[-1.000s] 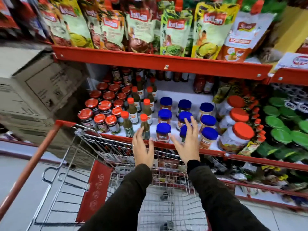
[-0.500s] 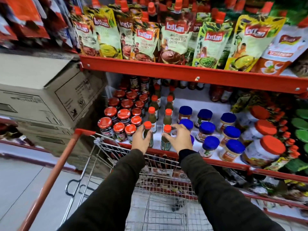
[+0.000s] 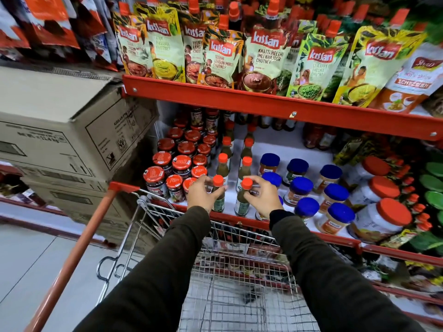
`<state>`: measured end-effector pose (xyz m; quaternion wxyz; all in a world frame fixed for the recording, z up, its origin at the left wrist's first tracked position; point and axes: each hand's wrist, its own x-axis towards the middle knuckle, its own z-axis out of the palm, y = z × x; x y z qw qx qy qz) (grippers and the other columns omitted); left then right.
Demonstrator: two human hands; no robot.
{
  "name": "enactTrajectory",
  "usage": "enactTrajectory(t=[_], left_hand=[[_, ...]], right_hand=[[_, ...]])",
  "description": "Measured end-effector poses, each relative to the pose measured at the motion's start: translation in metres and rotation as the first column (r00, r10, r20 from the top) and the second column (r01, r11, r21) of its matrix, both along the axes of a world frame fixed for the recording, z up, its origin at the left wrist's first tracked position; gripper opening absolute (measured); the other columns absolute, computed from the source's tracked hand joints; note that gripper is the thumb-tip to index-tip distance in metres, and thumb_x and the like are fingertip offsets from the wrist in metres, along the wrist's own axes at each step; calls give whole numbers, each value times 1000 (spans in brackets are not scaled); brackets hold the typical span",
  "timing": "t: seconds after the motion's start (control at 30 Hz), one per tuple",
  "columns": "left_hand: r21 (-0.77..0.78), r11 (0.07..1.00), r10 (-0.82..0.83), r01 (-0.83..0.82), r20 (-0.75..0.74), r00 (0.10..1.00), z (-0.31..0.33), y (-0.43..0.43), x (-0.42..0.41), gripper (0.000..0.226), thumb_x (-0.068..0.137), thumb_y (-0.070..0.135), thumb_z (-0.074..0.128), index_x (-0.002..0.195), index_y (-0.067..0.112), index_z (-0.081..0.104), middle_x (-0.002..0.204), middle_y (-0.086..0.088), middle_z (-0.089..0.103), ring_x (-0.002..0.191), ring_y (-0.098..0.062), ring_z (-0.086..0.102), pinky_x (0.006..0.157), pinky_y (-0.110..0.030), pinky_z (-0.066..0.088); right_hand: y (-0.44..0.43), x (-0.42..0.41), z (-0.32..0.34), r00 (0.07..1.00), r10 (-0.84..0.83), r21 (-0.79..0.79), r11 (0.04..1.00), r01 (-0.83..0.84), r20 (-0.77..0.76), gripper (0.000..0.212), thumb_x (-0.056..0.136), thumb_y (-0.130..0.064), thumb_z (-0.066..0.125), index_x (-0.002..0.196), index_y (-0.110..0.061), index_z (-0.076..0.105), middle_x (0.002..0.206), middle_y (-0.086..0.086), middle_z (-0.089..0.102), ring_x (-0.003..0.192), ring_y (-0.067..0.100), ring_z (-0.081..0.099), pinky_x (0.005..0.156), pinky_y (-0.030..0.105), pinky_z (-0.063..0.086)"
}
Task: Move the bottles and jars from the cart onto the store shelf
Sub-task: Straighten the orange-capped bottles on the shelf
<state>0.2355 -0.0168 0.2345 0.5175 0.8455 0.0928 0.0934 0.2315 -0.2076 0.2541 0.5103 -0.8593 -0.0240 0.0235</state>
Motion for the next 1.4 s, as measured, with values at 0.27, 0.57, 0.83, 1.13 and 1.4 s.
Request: enactTrajectory(t=[0.27,0.57,0.83,1.13,1.4], left_hand=[[-72,975,-211,212,23,977,5,7,-5,43,86,7,72,128,8,63,113,-3,70,109,-14,64,103,-24,48],[-56,994,-93,94,16,996,6,4,-1,32,74,21,87,97,11,67,91,0,71,84,-12,66,79,-21,53],[33,982,-185,184,28,982,-1,7,-7,42,81,21,79,120,14,67,112,-1,72,110,-19,65,100,-31,49],[-51,991,-124,124,16,992,0,6,-12,35,82,10,79,116,9,71,102,1,72,98,-14,65,95,-29,52],[-12,997,-73,73,31,997,-3,-1,-14,37,80,15,81,116,10,71,102,3,72,99,-16,67,96,-34,54]], right_hand=[[5,2,4,988,-153,-59,986,155,35,31,73,-23,86,97,-19,68,95,0,72,90,19,69,88,42,59],[3,-3,10,1000,-20,-74,997,21,18,40,79,-3,73,117,-16,66,110,2,71,100,14,64,99,30,52],[4,-3,9,997,-46,-145,988,55,62,42,78,-12,79,118,-14,67,108,1,72,99,13,64,94,26,50],[2,-1,2,997,-68,-124,990,70,23,33,80,-14,80,111,-10,70,105,7,75,98,18,67,97,33,52],[1,-1,3,1000,-19,-114,993,16,-21,45,81,-12,78,124,-8,64,119,10,72,114,26,66,105,42,50]])
